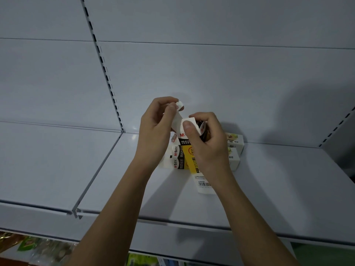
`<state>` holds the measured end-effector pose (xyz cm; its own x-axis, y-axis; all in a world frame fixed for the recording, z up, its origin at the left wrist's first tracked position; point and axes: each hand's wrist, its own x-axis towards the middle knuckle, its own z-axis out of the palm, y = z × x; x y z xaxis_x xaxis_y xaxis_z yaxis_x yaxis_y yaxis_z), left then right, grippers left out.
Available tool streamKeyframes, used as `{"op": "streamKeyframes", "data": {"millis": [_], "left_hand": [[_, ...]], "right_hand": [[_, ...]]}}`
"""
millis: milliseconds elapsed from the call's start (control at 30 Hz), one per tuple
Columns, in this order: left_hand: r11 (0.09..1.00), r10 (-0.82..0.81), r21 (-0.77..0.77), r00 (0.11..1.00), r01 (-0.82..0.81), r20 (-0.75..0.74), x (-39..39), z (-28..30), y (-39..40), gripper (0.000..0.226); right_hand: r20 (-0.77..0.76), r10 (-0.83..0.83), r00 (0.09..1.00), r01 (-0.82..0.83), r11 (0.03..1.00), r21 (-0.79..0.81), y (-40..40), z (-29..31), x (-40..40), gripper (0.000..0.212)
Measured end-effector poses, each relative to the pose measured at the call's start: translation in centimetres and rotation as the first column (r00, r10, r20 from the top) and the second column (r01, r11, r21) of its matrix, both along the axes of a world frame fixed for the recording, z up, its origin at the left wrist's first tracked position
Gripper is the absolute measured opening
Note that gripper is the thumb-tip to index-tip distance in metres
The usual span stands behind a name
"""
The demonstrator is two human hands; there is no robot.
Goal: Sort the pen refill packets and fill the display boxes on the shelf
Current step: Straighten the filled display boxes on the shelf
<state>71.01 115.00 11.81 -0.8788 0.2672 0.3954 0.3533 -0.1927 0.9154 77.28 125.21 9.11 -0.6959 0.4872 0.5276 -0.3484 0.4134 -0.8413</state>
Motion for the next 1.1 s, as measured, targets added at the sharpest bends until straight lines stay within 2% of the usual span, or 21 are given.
{"op": "streamKeyframes", "data": {"millis": [133,267,467,500,567,667,767,933,1100], "left_hand": [[1.0,0.02,0.006,1.0,-0.02,-0.01,0.1,-0.1,0.2,0.018],[0.999,0.04,-0.02,0.999,-0.04,-0.034,0.2,0.0,0.2,0.018],[0.999,0.043,-0.019,0.998,-0.043,-0.042,0.4,-0.1,-0.1,0.019],[0.999,0.045,-0.022,0.998,-0.046,-0.05,0.5,-0.1,-0.1,0.019],[0.999,0.04,-0.028,0.997,-0.041,-0.061,0.6,0.0,-0.2,0.019],[0.996,0.025,-0.083,0.995,-0.033,-0.093,0.8,0.0,-0.3,0.016],[0.991,0.008,-0.13,0.991,-0.025,-0.131,1.0,-0.2,-0.6,0.011],[0.991,-0.035,-0.134,0.992,0.018,-0.122,1.5,-0.3,-1.1,0.014],[0.989,-0.037,-0.143,0.998,0.029,-0.057,1.4,-0.7,-1.5,0.019]], "right_hand": [[-0.027,-0.023,0.999,0.026,0.994,0.104,0.1,-0.3,-0.2,0.024],[-0.037,-0.013,0.999,0.017,0.993,0.118,-0.1,-0.3,-0.6,0.029],[-0.03,-0.086,0.996,0.088,0.993,0.084,-0.7,0.2,-0.8,0.011],[-0.015,-0.077,0.997,0.078,0.995,0.056,-0.7,0.4,-0.7,0.006],[0.004,-0.054,0.999,0.054,0.999,0.005,-0.7,0.6,-0.5,0.017],[0.003,-0.016,1.0,0.016,0.999,-0.046,-0.5,0.7,-0.3,0.018],[-0.02,0.087,0.996,-0.089,0.985,-0.15,-0.3,0.6,-0.2,0.028],[-0.032,0.194,0.98,-0.197,0.97,-0.143,0.0,0.1,0.0,0.031],[0.033,0.231,0.973,-0.225,0.967,-0.123,-0.3,-0.4,-0.4,0.035]]}}
